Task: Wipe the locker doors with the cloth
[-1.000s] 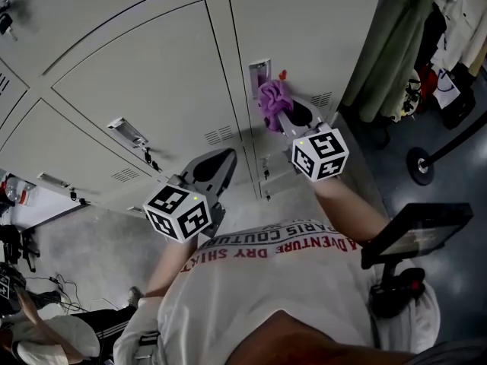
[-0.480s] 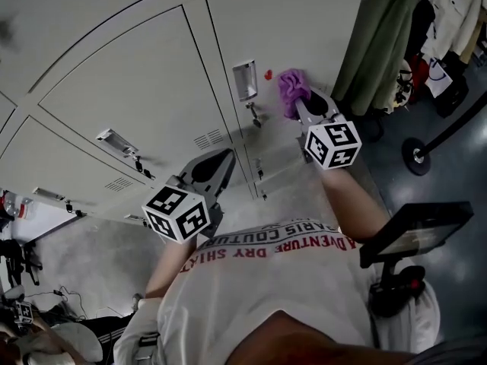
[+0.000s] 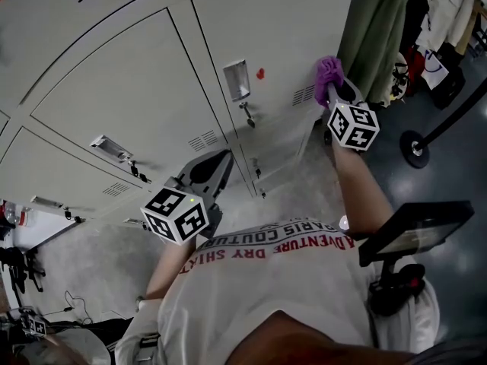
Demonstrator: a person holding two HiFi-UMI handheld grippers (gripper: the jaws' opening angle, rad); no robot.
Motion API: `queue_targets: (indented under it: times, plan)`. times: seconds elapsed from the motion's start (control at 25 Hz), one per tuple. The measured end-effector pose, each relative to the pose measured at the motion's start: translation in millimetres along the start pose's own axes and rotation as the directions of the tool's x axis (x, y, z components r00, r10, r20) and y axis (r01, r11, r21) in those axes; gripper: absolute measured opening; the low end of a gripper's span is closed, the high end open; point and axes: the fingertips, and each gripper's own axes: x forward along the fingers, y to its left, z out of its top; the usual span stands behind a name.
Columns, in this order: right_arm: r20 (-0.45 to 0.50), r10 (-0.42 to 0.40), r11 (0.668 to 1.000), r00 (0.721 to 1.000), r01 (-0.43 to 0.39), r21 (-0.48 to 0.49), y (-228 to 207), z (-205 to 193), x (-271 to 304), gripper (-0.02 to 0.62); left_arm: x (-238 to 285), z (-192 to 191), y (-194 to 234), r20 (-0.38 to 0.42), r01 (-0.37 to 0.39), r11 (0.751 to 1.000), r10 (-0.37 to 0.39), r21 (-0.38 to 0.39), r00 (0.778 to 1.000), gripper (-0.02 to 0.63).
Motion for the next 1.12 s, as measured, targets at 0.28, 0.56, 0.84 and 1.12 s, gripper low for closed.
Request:
queue_targets:
  times: [0.28,0.56,0.84,1.12]
  plan:
    - [-0.015,-0.017,1.000,1.000,0.018,0.002,-10,-2,0,0.052,-1,-2,-2,-0.001,0.002,1.000,-0.002,-0.003,1.000,0.000]
    - [0.011,0.075,0.994,0.997,-0.075,0.076,19,19,-29,0.052,-4,-2,-8,0.012,0.009,1.000,-0.009,-0.002,1.000,0.000]
    - [0.096,0.406,0.906,0.909,-0.414,0.090,141,54,-75,0.054,-13,-1,-12,0.033,-0.003,1.000,0.003,-0.012,0.999,-0.001]
    - [0.011,0.577,0.816,0.817,-0.577,0.034,240,4,-92,0.052,-28,-5,-7,0.048,-0.040,0.999,0.041,-0.029,0.998,0.000]
